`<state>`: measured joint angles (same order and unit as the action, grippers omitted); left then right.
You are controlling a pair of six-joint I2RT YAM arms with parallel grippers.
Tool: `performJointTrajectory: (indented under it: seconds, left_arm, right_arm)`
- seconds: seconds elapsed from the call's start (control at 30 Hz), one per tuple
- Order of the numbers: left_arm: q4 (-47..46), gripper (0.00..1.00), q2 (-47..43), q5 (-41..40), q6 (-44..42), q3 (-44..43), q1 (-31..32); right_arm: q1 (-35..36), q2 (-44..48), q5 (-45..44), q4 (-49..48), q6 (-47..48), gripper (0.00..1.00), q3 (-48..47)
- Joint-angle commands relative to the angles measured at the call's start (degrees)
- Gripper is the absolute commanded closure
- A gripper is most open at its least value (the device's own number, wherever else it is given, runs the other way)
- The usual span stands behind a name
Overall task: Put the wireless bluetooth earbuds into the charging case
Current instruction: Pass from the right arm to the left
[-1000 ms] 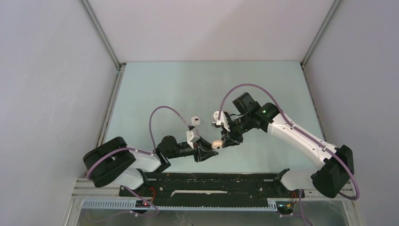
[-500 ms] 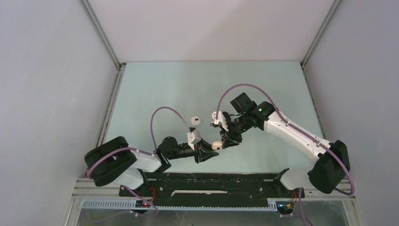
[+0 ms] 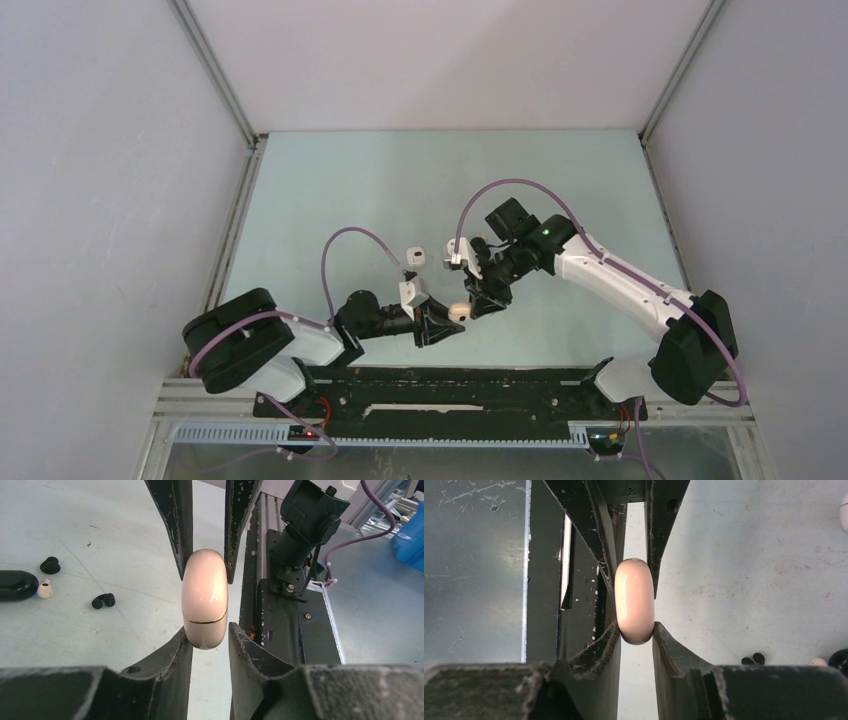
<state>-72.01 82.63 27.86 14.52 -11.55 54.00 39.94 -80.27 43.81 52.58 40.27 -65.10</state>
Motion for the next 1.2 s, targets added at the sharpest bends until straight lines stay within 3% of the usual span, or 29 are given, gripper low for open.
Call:
performJointTrajectory:
  seconds: [0.0,1.17]
  left_arm:
    - [-5.87,0.64,0.24,2.95,-0.66,-1.08,0.85]
    - [-2.67,0.66,0.79,3.14,-1.17,-2.39,1.5]
  right_arm:
    - [0.18,-1.03,0.1,-2.4,-0.85,0.95,-1.79]
    - [0.22,-3.61,-2.57,-4.59,-3.69,0.93,-1.84]
